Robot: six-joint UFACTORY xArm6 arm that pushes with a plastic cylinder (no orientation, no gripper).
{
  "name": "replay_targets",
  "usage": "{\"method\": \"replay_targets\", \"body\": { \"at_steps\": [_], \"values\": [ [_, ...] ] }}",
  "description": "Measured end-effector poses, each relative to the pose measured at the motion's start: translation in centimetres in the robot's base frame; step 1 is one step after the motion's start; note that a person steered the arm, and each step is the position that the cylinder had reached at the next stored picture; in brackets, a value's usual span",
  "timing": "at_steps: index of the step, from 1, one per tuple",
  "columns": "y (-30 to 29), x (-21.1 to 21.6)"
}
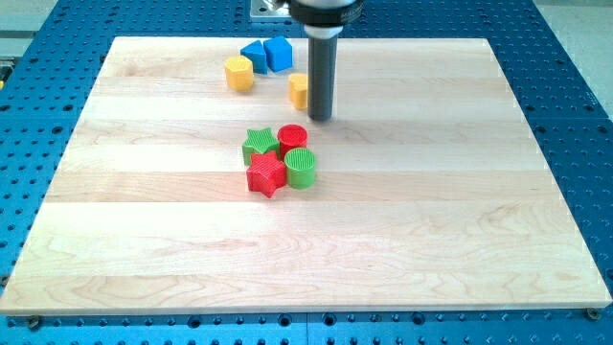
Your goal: Push the hexagon into the heart
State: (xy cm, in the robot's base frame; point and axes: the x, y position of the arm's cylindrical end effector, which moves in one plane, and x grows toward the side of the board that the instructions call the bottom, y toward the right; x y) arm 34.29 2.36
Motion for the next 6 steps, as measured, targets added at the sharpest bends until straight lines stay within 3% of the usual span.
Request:
{"method": "replay_targets", "body": {
  "at_steps": [1,4,5,6],
  "values": [
    [-7.3,-2.7],
    [-8.2,-1.2],
    [-16.9,-1.7],
    [-16.2,-3.2]
  ]
}}
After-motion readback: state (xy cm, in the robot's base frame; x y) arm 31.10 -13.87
